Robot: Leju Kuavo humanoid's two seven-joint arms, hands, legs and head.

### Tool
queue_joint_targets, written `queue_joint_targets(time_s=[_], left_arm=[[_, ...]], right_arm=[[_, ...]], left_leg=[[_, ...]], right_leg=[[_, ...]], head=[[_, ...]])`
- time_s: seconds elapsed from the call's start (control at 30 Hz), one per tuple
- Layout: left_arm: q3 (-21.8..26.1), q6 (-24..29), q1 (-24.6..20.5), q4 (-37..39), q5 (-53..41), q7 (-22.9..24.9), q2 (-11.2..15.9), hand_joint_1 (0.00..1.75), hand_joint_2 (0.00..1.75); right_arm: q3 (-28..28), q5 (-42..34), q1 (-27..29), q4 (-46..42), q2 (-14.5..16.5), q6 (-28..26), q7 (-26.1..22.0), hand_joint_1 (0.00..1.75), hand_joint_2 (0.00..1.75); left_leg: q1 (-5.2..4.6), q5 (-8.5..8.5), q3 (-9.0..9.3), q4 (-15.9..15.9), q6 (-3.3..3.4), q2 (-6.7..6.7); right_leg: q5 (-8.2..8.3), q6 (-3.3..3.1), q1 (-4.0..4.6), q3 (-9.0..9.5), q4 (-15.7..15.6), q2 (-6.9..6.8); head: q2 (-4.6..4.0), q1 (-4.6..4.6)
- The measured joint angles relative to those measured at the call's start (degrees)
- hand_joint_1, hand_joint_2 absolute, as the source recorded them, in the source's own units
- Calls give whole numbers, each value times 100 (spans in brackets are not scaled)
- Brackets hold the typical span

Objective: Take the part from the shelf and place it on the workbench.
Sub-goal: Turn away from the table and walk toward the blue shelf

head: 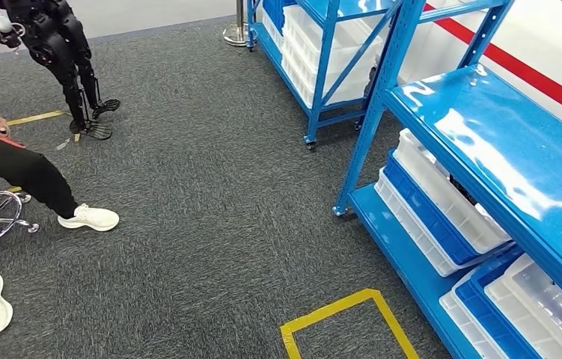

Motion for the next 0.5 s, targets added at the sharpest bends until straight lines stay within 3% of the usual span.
queue_joint_targets(time_s=[0.07,0.1,0.13,0.2,0.27,0.3,0.37,0.43,0.5], left_arm=[[1,-5,4,0,-8,-1,4,0,0],[1,-7,3,0,-9,-1,4,0,0],[1,-8,2,0,-9,-1,2,0,0],[1,-8,1,-1,-9,0,-2,0,0],[1,-8,0,-1,-9,1,1,0,0],[1,-9,-5,-1,-9,1,2,0,0],[1,-10,-30,-1,-13,2,-4,0,0],[0,-10,-50,-2,-16,4,-10,0,0],[-1,-8,-38,1,-17,13,-12,0,0]], right_arm=[[-8,-1,-4,0,1,0,3,0,0],[-13,-2,4,0,1,0,6,0,0],[-17,-2,12,0,0,0,9,0,0],[-22,-3,14,0,-2,0,14,0,0],[-25,-3,-7,0,-1,0,13,0,0],[-27,-3,-12,0,-1,0,13,0,0],[-35,-3,-6,0,-8,0,14,0,0],[-50,-3,2,0,-13,0,15,0,0],[-64,-3,2,0,-12,0,16,0,0]], left_leg=[[-19,-3,-13,1,2,175],[-24,-5,-16,2,-1,254],[-25,-9,-14,2,-7,328],[-35,-28,3,6,-39,460],[-61,-67,43,12,-108,578],[-69,-84,71,9,-145,634],[-47,-113,121,6,-222,704],[-12,-281,71,194,-288,454],[6,-664,-206,825,-312,93]], right_leg=[[-208,19,-9,-300,622,-70],[-196,56,-15,-298,652,-88],[-99,105,-23,-161,423,-122],[169,168,-34,315,-420,-346],[329,120,-6,612,-947,-545],[347,70,20,624,-997,-557],[365,-23,16,617,-1015,-432],[391,-117,-27,656,-1042,-309],[416,-187,-31,684,-1049,-181]], head=[[0,3],[0,3],[0,3],[0,3],[0,-4],[0,-8],[0,-13],[0,-30],[0,-55]])
